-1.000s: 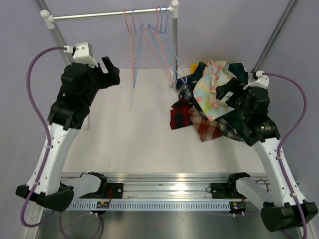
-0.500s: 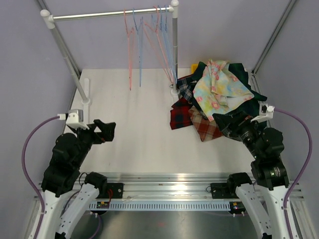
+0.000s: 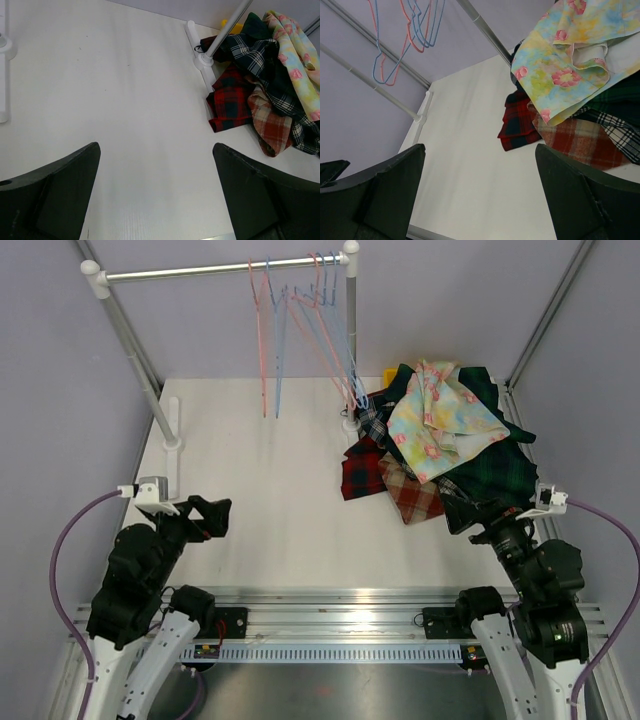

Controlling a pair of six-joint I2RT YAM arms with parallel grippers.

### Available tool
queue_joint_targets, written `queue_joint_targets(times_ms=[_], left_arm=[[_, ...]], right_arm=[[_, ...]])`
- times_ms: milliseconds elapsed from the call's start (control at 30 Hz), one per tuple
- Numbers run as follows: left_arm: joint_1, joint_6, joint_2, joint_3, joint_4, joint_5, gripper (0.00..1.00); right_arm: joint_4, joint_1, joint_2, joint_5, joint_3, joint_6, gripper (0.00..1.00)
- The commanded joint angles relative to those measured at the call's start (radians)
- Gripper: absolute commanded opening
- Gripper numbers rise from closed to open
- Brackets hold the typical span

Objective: Remove the skirt from the hanger

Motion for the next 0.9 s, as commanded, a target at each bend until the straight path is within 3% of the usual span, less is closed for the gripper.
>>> queue_joint_targets(times_ms=[0,133,333,867], left_arm=[[0.0,0.013,0.031,0.003,0.028,-0.019,0.99],[0.0,0.013,0.044,0.002,0.026,-0.031,0.99],[0.002,0.011,0.074,0.003,0.023,-0.038,0.99],[0.002,-0.019,0.217,0.018,0.008,-0.031,0.99]], right_arm=[[-0.015,0.005,0.015,0.036,0.053,-0.057,0.99],[-0.043,0.005,0.106,0.111,0.11,-0.155,0.99],[-0.062,0.007,0.175,0.101,0.116,-0.184,0.99],[-0.051,0.013,0.112,0.09,0.104,-0.19,1.0]])
